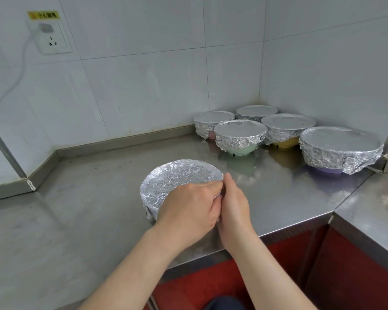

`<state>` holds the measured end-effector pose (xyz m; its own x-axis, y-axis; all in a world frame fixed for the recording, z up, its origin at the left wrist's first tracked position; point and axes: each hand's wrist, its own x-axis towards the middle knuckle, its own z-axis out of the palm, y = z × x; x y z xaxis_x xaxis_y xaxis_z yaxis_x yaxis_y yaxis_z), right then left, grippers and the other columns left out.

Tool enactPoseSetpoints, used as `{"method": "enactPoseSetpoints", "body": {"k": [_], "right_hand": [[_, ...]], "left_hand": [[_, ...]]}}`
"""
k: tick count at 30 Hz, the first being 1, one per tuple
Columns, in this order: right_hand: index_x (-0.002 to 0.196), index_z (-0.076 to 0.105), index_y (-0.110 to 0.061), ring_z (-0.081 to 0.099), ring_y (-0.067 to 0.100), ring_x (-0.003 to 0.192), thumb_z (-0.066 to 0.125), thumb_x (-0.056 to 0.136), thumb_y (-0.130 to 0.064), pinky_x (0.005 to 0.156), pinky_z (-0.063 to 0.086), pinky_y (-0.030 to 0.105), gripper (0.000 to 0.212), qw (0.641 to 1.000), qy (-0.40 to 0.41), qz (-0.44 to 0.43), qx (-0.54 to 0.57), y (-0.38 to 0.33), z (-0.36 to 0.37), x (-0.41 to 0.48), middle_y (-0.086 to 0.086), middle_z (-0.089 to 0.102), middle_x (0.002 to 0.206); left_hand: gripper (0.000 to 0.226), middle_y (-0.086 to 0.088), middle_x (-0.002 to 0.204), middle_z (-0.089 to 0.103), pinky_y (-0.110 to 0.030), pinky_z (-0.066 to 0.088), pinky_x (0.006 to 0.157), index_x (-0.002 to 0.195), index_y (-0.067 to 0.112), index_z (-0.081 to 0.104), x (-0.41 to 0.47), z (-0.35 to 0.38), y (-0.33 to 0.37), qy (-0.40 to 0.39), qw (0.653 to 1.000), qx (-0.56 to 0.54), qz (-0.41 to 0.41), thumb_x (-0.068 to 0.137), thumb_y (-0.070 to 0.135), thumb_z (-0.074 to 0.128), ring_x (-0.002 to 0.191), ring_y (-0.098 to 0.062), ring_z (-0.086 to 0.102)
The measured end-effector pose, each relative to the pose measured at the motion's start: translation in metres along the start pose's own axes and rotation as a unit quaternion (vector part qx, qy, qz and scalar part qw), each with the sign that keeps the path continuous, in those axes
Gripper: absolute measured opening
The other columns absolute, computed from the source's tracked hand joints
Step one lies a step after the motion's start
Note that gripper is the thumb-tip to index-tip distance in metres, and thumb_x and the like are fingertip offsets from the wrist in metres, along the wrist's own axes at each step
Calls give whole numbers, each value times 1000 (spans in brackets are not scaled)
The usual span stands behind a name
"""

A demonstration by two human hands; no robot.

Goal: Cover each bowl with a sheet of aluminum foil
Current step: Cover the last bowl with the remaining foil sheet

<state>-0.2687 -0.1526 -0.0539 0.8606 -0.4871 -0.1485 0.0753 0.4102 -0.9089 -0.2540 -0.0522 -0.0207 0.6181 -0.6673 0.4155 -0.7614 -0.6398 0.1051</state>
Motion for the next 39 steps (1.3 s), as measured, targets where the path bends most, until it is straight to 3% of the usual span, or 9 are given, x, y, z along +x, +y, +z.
{"method": "enactPoseSetpoints", "body": {"k": [4,11,13,16,18,23,29,33,39], "right_hand": [[110,65,-15,60,19,109,56,81,-53,96,44,36,48,1000,-18,-5,-16,-5,-1,7,2,66,116],[83,45,-21,28,17,97,46,94,-19,71,46,40,11,999,-25,16,-20,-29,7,14,2,44,79],[111,47,15,52,50,110,44,95,-18,80,51,46,36,998,-16,32,-45,-23,11,18,36,61,105],[122,44,15,39,19,81,39,96,-14,79,43,37,40,996,-5,-6,-92,-17,16,24,4,46,88],[115,51,16,28,21,116,37,97,-12,85,48,46,36,993,-4,-8,-121,-18,15,25,16,46,82],[136,43,4,47,32,129,41,101,-22,110,33,41,43,988,-44,-4,-147,-26,10,32,13,49,142],[73,61,-9,35,16,43,48,98,-19,51,32,23,29,931,-62,-103,-344,-53,5,52,6,41,52],[105,60,16,18,7,31,51,97,-16,34,20,16,34,898,-96,-113,-414,-50,15,57,2,28,52],[67,57,-5,16,8,34,52,97,-13,37,22,19,31,881,-98,-126,-445,-45,18,63,-1,25,50]], "left_hand": [[39,7,103,69,-38,49,81,107,26,62,0,-11,-2,-25,997,-70,-16,88,45,34,95,-22,61],[34,11,144,46,-23,29,106,129,31,59,13,-30,-76,28,963,-131,-235,95,33,54,133,-13,42],[40,9,150,39,-22,27,107,134,30,53,13,-18,-87,-20,936,-220,-273,95,36,54,131,-10,43],[42,10,141,49,-31,36,108,136,31,49,12,-5,-93,-4,916,-268,-297,95,40,52,118,-12,55],[45,7,140,51,-38,39,107,138,30,46,12,-3,-91,-2,917,-249,-313,95,42,50,117,-17,58],[51,0,145,46,-38,37,108,144,22,40,7,-9,-84,-12,919,-214,-331,96,42,46,124,-19,53],[14,5,93,61,-32,45,91,95,43,52,5,-29,-99,25,942,-150,-300,90,31,47,91,-21,56],[24,10,112,67,-33,42,105,112,23,70,21,-23,-109,33,869,-371,-327,96,19,53,109,-13,61],[23,-21,111,68,-39,55,80,89,30,77,19,-6,-113,14,813,-469,-344,96,18,59,87,-24,62]]}}
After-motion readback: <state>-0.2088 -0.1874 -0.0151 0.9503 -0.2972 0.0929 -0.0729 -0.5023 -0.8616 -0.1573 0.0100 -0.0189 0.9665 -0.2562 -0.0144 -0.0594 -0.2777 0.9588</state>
